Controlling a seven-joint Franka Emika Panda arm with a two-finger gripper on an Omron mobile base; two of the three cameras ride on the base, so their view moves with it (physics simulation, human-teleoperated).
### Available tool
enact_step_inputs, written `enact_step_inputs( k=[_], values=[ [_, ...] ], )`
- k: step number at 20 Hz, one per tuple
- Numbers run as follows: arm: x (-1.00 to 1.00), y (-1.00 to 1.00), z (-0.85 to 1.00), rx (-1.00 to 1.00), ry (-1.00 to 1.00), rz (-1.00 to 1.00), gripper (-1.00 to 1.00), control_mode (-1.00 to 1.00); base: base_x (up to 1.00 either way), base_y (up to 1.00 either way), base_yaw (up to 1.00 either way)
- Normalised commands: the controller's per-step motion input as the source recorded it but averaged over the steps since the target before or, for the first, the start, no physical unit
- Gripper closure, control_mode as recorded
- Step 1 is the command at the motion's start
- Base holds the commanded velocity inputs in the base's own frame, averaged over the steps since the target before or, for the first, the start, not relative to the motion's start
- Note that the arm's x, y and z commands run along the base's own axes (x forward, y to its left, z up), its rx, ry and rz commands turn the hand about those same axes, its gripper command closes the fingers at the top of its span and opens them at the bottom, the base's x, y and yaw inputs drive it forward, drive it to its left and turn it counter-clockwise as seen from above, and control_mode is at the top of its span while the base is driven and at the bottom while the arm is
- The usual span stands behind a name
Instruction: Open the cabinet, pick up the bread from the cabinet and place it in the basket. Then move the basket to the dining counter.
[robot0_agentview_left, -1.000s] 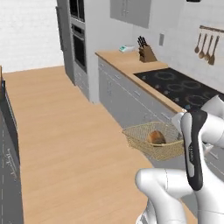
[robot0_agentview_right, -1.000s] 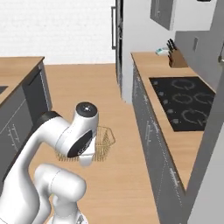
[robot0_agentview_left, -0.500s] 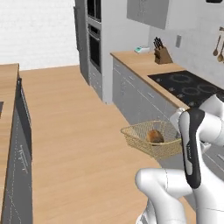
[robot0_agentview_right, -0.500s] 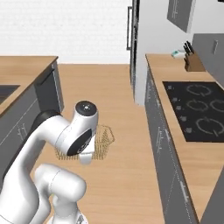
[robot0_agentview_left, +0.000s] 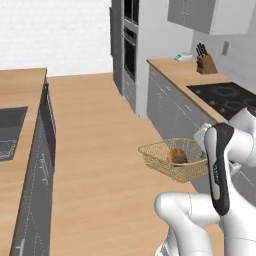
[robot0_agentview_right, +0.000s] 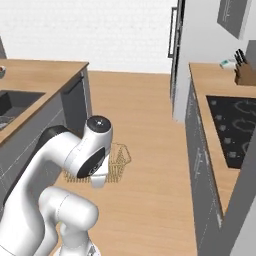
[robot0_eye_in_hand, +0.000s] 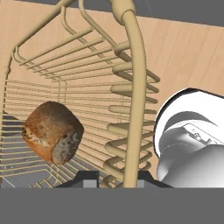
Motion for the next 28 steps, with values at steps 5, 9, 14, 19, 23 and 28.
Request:
enact_step_inputs(
  k=[5, 9, 14, 19, 23, 28],
  values=[
    [0.00, 0.00, 0.00, 0.00, 0.00, 0.00, 1.00, 1.00, -0.61, -0.20, 0.24],
    [0.00, 0.00, 0.00, 0.00, 0.00, 0.00, 1.00, 1.00, -0.65, -0.02, 0.18],
    [0.00, 0.00, 0.00, 0.00, 0.00, 0.00, 1.00, 1.00, -0.56, 0.00, 0.16],
    [0.00, 0.00, 0.00, 0.00, 0.00, 0.00, 1.00, 1.00, -0.74, 0.09, 0.17],
    [0.00, 0.00, 0.00, 0.00, 0.00, 0.00, 1.00, 1.00, -0.77, 0.28, 0.18],
    [0.00, 0.00, 0.00, 0.00, 0.00, 0.00, 1.00, 1.00, -0.46, 0.27, 0.16]
  ],
)
